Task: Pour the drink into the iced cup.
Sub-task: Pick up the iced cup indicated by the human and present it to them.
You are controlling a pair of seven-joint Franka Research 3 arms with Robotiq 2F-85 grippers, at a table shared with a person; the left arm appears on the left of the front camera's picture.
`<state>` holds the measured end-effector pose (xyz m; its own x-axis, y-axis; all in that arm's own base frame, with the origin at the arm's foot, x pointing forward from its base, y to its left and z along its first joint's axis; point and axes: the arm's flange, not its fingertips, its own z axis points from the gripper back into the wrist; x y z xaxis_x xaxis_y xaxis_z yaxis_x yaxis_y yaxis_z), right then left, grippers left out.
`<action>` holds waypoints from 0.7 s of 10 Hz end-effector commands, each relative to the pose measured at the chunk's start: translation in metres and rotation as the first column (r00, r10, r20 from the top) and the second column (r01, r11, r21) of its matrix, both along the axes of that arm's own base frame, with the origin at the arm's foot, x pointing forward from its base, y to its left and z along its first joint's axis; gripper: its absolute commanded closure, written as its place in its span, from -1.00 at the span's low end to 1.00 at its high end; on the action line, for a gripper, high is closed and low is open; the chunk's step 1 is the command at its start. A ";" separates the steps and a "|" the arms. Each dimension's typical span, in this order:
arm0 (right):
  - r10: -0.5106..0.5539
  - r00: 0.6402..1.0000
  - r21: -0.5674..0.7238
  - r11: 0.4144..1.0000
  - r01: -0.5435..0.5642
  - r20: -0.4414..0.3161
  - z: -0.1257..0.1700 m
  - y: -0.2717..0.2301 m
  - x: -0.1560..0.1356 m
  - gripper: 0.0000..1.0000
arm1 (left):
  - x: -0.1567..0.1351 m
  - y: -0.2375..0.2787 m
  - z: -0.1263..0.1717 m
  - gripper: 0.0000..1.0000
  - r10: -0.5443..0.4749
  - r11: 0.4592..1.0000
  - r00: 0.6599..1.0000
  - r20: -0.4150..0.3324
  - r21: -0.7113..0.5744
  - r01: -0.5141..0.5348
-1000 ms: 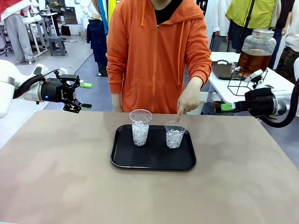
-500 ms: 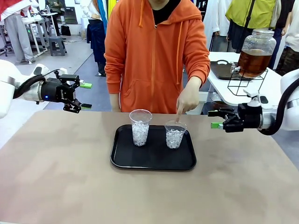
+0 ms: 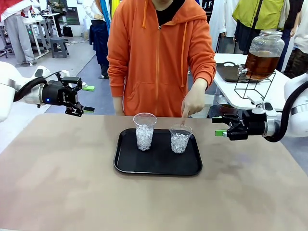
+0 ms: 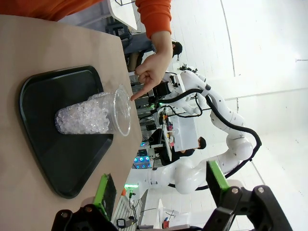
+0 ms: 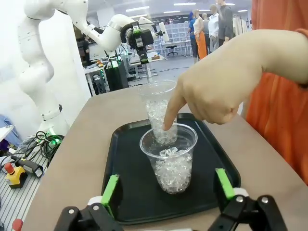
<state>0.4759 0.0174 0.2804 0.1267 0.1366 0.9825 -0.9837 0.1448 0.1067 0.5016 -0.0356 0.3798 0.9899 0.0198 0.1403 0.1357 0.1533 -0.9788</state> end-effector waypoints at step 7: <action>0.045 0.994 0.045 0.998 -0.049 0.097 -0.046 0.039 0.021 -1.00 | -0.002 0.000 0.001 -1.00 0.002 1.000 1.000 0.018 0.004 -0.002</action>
